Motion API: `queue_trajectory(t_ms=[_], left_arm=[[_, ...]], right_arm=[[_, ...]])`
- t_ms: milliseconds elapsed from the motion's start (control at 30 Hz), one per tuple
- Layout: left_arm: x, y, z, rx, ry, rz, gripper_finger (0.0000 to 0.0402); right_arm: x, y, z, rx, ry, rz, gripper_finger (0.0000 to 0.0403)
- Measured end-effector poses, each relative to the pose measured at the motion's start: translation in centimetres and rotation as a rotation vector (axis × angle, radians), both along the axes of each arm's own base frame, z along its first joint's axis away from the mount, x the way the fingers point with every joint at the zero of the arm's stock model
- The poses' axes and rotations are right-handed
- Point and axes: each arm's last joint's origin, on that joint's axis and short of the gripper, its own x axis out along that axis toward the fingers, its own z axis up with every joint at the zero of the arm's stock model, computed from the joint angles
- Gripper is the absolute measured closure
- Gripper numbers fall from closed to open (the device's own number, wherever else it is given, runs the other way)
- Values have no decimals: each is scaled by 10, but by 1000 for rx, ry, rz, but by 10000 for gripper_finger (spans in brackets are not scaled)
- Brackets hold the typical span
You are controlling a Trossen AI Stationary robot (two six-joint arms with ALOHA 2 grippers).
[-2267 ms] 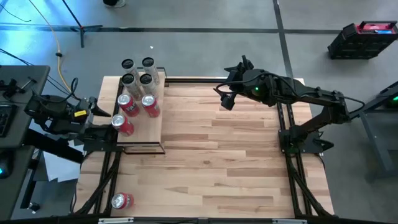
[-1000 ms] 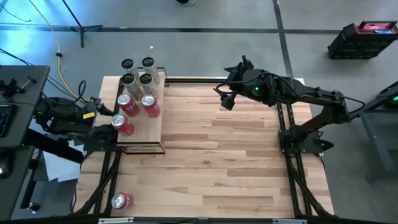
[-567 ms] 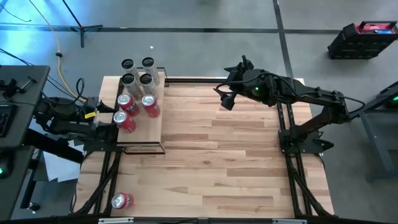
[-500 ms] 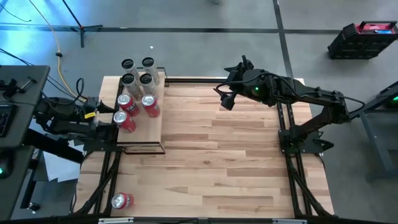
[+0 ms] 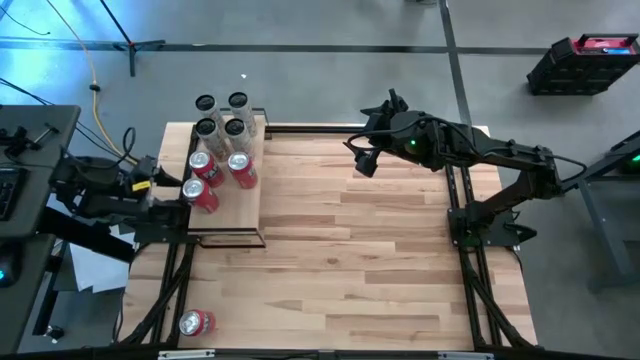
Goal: Place canned beverage on shelf
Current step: Put the top red soda can on the shelf
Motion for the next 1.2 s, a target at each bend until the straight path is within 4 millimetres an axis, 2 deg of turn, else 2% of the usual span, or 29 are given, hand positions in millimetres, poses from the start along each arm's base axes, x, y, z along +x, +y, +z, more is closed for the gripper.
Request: queue_trajectory(t_ms=[200,333,567,800,933,1200], left_arm=[[-12,-8,7,82,-15,29,32],[-11,-15,12,122,-55,28,32],[1,-19,9,148,-70,75,32],[13,-17,7,67,-114,119,32],[18,-17,7,53,-139,89,32],[28,-15,-3,16,-93,129,32]], right_arm=[[0,0,0,0,0,0,11],[0,0,0,0,0,0,11],[0,0,0,0,0,0,11],[0,0,0,0,0,0,11],[0,0,0,0,0,0,11],[0,0,0,0,0,0,11]])
